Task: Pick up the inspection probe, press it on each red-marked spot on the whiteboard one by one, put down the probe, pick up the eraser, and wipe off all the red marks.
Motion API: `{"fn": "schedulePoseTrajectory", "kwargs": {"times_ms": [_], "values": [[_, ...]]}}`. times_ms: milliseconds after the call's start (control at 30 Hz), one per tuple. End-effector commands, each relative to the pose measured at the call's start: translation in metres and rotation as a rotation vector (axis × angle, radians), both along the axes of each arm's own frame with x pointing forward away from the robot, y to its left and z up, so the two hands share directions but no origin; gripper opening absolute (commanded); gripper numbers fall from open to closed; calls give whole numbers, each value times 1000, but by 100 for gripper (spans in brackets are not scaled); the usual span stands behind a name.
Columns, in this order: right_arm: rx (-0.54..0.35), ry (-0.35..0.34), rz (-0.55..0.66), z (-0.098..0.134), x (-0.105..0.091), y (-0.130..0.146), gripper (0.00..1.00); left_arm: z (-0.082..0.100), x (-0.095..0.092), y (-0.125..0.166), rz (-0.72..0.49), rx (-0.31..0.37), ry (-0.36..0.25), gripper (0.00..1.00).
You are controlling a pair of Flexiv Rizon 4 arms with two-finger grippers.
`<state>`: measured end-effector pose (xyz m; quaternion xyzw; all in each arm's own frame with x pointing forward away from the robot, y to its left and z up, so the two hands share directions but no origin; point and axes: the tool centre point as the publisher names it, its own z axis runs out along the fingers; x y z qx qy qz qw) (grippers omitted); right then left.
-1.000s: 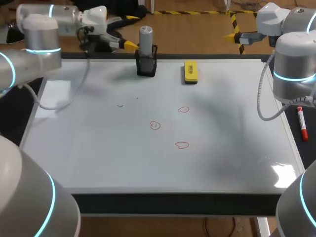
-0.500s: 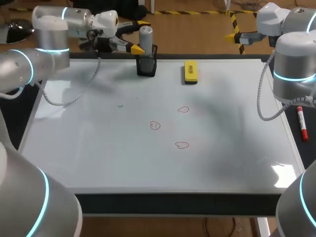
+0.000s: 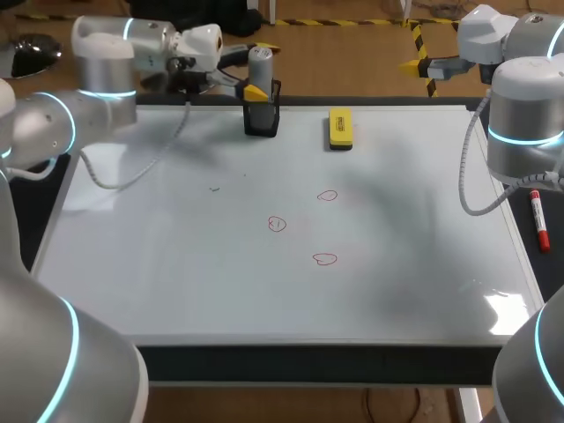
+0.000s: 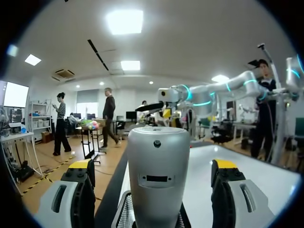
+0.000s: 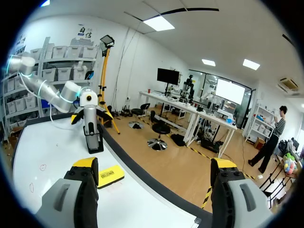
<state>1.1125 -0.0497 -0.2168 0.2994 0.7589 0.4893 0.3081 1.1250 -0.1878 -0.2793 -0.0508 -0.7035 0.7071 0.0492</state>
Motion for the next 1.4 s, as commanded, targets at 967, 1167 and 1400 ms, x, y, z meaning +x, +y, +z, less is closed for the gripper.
{"fn": "schedulePoseTrajectory", "kwargs": {"times_ms": [967,1167,1400], "values": [[-1,2,1,0,1,0,100,-11,-12,-7,76,14,13,88],[-1,2,1,0,1,0,100,-9,-11,-9,63,18,9,54],[-1,2,1,0,1,0,100,-8,-11,-9,62,18,7,0]]}}
